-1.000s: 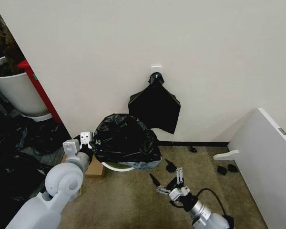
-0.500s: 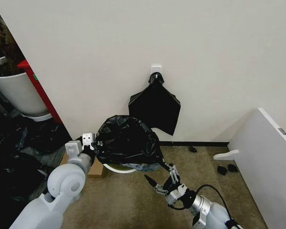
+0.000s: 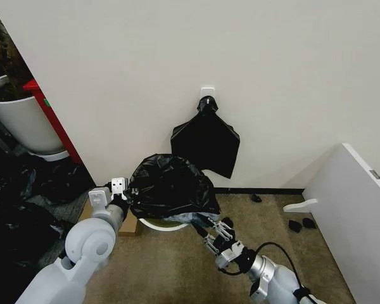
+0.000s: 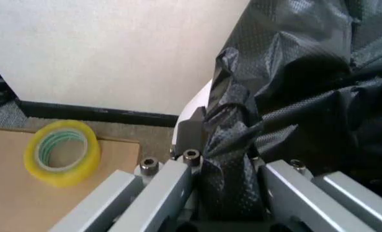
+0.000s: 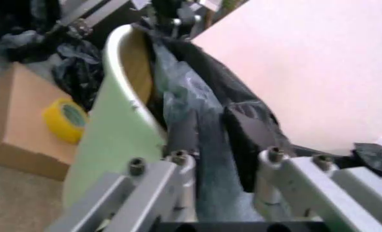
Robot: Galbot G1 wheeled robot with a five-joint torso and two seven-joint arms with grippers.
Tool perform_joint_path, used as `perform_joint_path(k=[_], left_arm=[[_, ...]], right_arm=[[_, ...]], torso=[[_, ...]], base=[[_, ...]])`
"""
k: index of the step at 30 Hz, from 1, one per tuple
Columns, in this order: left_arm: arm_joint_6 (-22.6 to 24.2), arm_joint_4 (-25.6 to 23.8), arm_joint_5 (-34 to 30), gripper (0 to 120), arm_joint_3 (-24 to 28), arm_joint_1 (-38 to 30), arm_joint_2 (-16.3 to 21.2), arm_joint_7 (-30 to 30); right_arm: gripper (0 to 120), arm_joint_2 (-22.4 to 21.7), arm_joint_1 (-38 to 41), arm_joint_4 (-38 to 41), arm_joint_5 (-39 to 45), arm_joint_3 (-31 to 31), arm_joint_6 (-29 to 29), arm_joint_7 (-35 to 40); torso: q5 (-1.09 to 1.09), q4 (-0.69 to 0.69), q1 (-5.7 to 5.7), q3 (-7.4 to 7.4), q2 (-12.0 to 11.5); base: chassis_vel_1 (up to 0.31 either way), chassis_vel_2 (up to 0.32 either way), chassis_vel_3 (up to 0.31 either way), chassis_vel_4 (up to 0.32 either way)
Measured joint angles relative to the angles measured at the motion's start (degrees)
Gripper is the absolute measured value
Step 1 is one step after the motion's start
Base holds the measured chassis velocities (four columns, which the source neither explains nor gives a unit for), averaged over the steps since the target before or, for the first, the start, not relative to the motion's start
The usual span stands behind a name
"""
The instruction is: Place the garbage bag over the trash bin.
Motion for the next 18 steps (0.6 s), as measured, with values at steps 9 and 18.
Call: perform_joint_path(k=[9,18], left_arm=[[0.03,0.2,-0.19,0,0.08,-0.29,0.14,-0.06],[0.03,0.24,-0.23,0,-0.08,-0.22,0.58,-0.15]], right_arm=[[0,-0.04,-0.03,-1.04,-0.17,0.69,1.68,-2.41],[12,-1.12,-1.56,1.48,6.79,0.54,5.3,-5.06]], torso=[[0.0,0.0,0.0,0.0,0.0],[0.0,0.0,0.0,0.0,0.0]], base=[[0.0,0.0,0.0,0.0],[0.0,0.0,0.0,0.0]])
